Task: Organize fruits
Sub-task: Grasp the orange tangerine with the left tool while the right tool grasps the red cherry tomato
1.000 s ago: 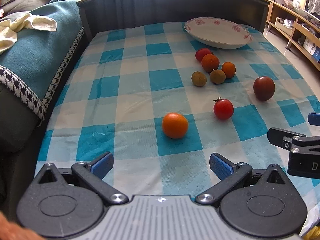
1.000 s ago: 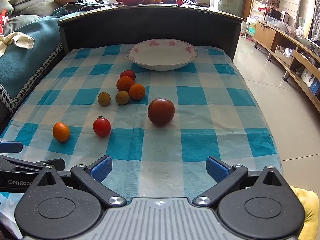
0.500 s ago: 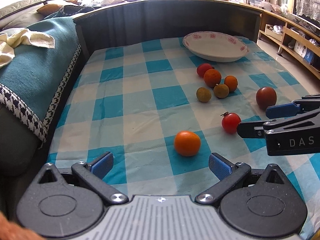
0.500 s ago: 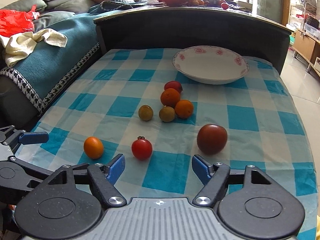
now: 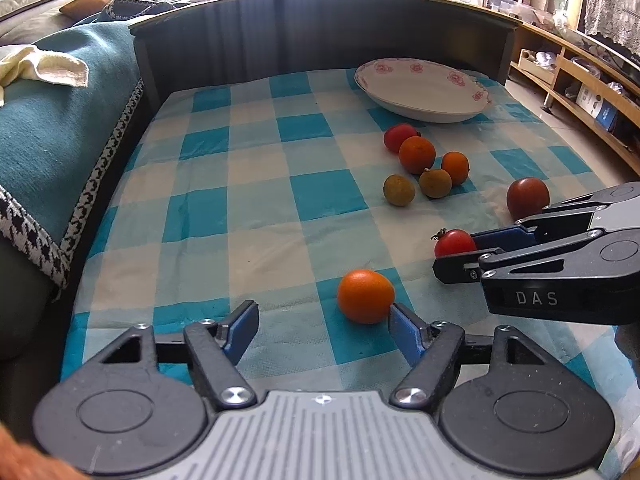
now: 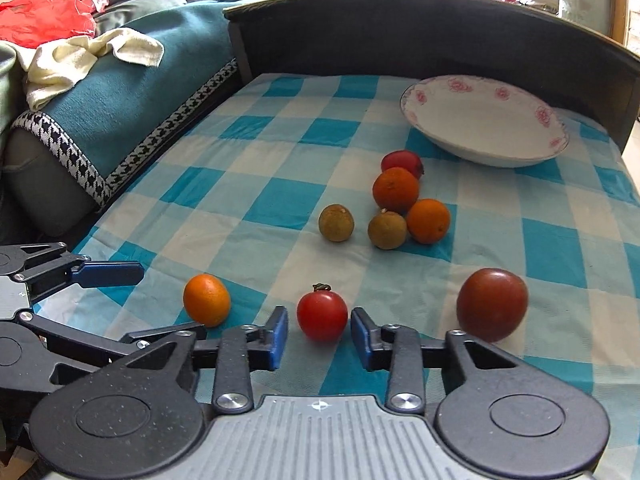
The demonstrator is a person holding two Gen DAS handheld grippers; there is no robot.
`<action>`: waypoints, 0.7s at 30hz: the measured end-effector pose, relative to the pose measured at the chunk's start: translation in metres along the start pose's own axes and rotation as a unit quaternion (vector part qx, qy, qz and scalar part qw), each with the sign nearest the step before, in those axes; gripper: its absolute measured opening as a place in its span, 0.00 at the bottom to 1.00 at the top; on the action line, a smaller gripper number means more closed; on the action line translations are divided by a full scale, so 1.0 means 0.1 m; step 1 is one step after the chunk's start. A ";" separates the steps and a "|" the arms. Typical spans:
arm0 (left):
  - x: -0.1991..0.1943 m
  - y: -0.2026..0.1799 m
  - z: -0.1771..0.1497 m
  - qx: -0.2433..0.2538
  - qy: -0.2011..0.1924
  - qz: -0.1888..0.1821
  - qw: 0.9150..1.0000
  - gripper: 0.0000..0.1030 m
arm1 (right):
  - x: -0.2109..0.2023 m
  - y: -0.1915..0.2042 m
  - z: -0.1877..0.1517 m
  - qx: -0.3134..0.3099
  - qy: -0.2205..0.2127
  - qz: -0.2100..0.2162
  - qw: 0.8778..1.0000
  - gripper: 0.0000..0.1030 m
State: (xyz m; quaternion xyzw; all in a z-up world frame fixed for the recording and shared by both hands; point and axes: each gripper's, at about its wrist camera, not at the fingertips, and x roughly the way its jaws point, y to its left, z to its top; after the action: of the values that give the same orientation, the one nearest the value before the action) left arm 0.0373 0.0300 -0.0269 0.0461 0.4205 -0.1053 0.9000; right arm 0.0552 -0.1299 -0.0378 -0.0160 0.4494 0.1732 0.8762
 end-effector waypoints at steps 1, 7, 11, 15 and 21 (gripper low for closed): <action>0.00 0.00 0.01 0.000 -0.003 -0.005 1.000 0.73 | 0.02 0.01 0.00 -0.004 0.002 -0.002 1.000 0.25; 0.08 -0.09 0.05 0.015 -0.006 -0.018 1.000 0.67 | 0.01 -0.03 0.02 -0.003 0.004 -0.004 1.000 0.21; 0.15 -0.14 0.04 0.027 0.001 -0.015 1.000 0.61 | -0.05 -0.12 0.01 0.012 -0.001 -0.005 1.000 0.21; 0.15 -0.16 0.04 0.026 -0.007 -0.012 1.000 0.55 | -0.10 -0.19 0.02 0.023 -0.008 -0.009 1.000 0.21; 0.16 -0.22 0.05 0.033 -0.007 -0.012 0.999 0.41 | -0.19 -0.23 0.04 0.033 -0.018 -0.004 0.999 0.21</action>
State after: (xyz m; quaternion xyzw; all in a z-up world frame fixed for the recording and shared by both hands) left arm 0.0461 0.0057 -0.0351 0.0699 0.4112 -0.1306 0.8994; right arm 0.0550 -0.1569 -0.0233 0.0145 0.4390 0.1553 0.8848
